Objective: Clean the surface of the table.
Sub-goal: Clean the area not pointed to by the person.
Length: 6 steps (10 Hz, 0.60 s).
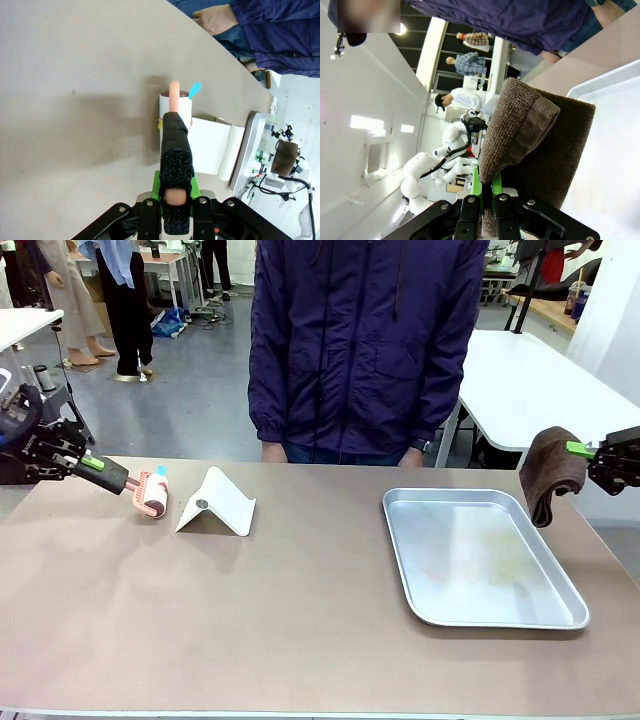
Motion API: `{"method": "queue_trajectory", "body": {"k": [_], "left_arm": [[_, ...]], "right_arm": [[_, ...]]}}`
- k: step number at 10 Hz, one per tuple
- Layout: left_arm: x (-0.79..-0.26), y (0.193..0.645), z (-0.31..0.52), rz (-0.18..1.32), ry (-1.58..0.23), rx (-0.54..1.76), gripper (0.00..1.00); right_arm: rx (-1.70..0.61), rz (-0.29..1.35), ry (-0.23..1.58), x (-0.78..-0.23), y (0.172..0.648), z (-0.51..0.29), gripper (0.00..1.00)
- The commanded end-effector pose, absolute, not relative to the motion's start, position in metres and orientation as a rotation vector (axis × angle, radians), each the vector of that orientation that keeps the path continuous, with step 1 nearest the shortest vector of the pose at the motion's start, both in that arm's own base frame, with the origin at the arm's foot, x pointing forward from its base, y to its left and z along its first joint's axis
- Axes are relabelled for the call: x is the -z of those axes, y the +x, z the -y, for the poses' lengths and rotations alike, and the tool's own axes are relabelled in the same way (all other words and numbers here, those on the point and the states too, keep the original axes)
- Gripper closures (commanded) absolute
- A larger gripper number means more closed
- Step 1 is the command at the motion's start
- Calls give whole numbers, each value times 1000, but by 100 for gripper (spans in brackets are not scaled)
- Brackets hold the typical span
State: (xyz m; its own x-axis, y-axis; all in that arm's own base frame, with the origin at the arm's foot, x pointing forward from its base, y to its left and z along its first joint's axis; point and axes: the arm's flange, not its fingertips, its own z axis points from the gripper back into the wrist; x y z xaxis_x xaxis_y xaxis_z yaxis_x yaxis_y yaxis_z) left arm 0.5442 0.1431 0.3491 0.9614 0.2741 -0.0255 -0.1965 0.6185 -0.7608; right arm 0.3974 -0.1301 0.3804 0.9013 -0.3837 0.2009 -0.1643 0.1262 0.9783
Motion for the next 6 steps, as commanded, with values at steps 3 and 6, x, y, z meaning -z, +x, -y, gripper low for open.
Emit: {"method": "queue_trajectory", "body": {"k": [3, 6], "left_arm": [[-351, 553, -135, 121, -864, -290, 78], [-365, 543, -143, 181, -921, -263, 78]], "right_arm": [[180, 465, 1478, -387, 401, 129, 92], [180, 465, 1478, -387, 401, 129, 92]]}}
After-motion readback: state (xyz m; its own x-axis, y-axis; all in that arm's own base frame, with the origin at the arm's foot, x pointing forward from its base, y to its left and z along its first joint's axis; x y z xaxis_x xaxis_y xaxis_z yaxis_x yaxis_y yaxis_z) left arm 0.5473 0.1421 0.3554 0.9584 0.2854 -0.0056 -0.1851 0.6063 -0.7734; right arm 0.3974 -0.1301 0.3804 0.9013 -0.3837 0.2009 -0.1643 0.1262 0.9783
